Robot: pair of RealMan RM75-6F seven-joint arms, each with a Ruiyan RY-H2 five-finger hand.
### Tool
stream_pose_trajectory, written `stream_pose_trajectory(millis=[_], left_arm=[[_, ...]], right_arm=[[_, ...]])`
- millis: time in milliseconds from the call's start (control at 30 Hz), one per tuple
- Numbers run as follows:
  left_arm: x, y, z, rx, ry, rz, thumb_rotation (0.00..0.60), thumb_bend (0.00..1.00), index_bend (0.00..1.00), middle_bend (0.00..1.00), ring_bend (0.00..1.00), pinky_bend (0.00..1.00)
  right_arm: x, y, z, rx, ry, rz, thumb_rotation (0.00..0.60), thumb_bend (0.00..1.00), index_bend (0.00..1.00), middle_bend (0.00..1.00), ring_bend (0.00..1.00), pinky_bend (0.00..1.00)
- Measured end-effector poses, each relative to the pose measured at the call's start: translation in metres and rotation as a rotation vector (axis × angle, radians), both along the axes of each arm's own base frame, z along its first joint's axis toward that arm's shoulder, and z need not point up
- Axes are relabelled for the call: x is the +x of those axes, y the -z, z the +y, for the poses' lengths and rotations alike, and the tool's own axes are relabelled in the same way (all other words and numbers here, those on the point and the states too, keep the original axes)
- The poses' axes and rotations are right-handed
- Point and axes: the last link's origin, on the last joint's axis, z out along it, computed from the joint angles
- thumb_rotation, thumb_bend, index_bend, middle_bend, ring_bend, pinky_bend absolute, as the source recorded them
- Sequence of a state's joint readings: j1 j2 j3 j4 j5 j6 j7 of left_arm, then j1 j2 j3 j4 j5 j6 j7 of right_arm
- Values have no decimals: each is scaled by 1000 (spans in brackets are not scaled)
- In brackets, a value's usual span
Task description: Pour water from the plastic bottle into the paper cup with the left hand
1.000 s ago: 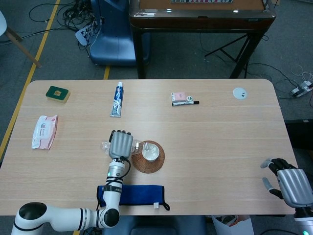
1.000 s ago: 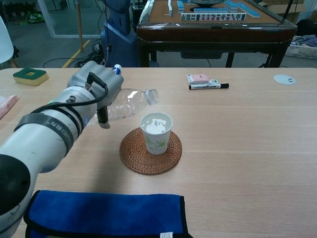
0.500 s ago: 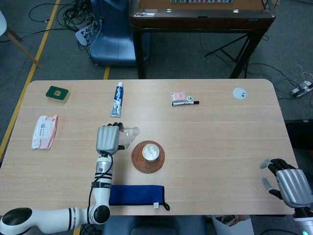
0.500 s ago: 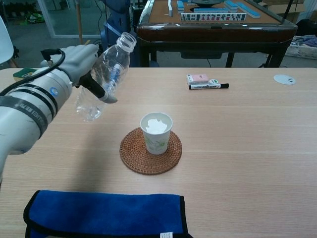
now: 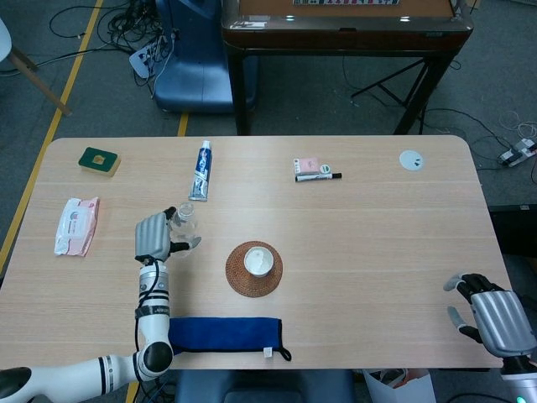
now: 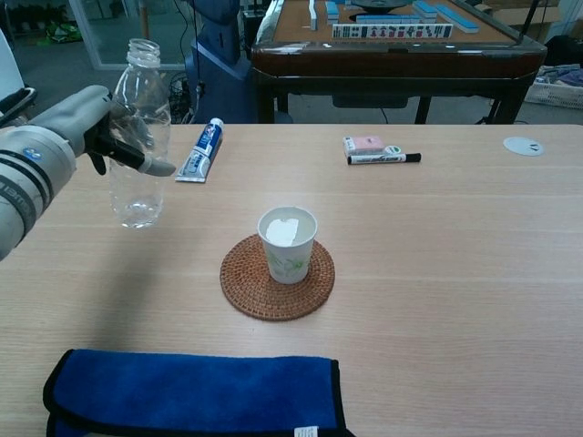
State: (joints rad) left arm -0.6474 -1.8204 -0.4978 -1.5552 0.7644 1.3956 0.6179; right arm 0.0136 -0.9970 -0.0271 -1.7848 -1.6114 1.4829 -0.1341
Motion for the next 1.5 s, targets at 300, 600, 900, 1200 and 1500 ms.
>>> stream_pose_trajectory(millis=[300,600,900,1200,1500], left_arm=[[-26,-3,-4,13,8,-133,600,60,699,726,491,464],[-47,1,-12,-39,45,-147,600,60,688,663,387,378],[-58,0,-16,-15,72,-206,600,60,688,658,385,371],[-72,5,-16,-1,63,-219,600,60,686,589,365,371],[-82,10,-16,-10,49,-226,600,60,665,559,354,371]], right_arm=[[-1,1,-1,3,5,3,600,348,428,354,307,570],[-1,1,-1,3,8,3,600,348,428,354,307,571],[-1,1,-1,2,6,3,600,348,428,354,307,571],[-2,2,-2,6,9,3,600,348,428,354,307,571],[-2,1,-2,2,11,1,600,347,428,354,307,571]])
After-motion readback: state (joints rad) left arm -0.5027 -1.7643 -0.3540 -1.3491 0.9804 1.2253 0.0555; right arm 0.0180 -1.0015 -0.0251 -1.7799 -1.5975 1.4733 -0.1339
